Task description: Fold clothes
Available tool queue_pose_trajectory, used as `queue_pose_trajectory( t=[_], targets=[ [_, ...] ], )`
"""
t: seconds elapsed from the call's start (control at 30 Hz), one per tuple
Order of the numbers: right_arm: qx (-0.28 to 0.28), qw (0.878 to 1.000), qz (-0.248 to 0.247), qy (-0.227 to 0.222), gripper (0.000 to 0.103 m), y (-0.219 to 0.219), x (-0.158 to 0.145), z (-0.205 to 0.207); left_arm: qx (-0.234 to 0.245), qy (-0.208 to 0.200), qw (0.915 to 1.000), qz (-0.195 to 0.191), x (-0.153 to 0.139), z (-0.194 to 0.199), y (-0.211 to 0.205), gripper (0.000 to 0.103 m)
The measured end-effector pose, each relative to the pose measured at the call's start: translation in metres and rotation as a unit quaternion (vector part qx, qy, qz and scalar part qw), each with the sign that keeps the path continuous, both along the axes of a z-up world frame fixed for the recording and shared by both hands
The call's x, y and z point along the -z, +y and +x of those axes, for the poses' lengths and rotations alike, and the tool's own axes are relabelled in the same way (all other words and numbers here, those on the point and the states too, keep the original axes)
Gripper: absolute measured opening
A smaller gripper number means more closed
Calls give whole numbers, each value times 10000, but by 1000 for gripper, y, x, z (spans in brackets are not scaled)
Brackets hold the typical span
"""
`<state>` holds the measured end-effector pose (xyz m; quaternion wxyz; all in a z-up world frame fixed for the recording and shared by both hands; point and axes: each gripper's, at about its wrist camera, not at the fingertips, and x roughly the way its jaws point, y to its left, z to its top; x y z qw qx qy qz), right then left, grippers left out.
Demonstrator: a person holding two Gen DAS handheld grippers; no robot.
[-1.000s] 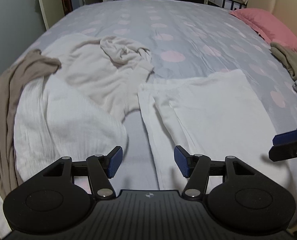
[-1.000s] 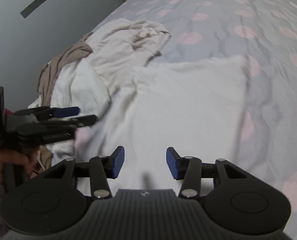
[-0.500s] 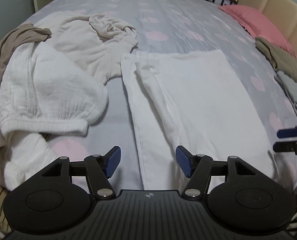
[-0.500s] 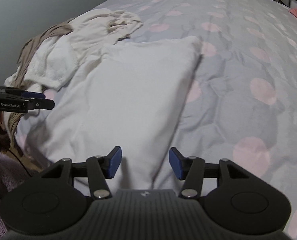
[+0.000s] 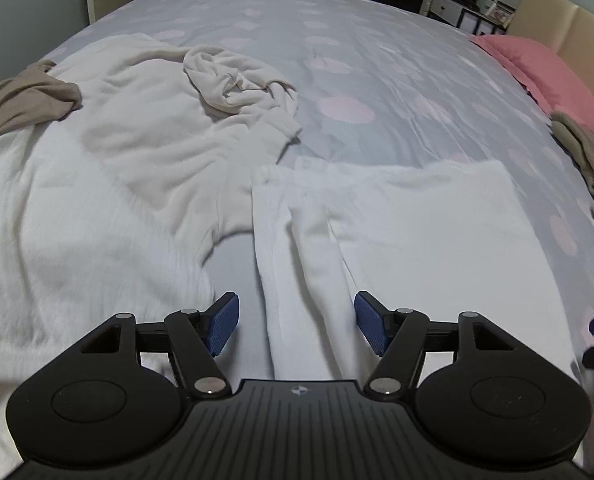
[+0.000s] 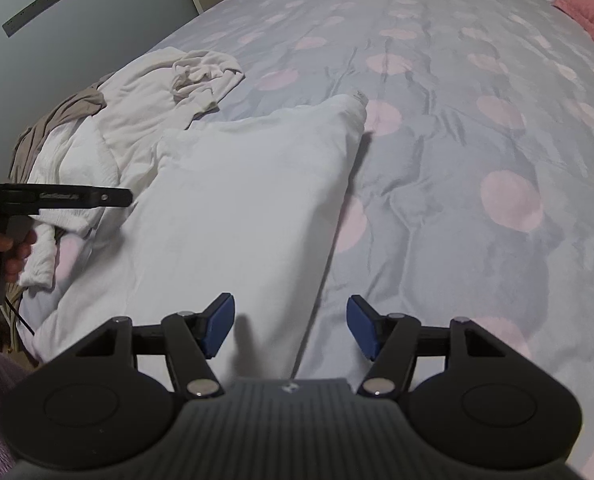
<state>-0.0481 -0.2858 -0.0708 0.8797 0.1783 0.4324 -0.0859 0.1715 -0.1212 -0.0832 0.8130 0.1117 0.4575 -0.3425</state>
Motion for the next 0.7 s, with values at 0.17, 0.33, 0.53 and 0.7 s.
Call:
queue_pose_trajectory(
  t=[0.17, 0.33, 0.53, 0.7],
  targets=[
    [101, 9998, 70, -138, 65, -19, 2, 28, -236, 91, 9997, -36, 14, 25, -15, 62],
    [479, 9979, 207, -380, 66, -45, 4, 64, -390, 56, 9990, -224, 13, 36, -21, 46],
    [953, 9935, 470, -406, 67, -74, 25, 110, -205, -38, 9996, -205, 13, 36, -27, 34],
    [959, 9901, 885, -523, 35, -81, 43, 111, -139, -143, 9996, -218, 12, 37, -29, 16]
  ],
)
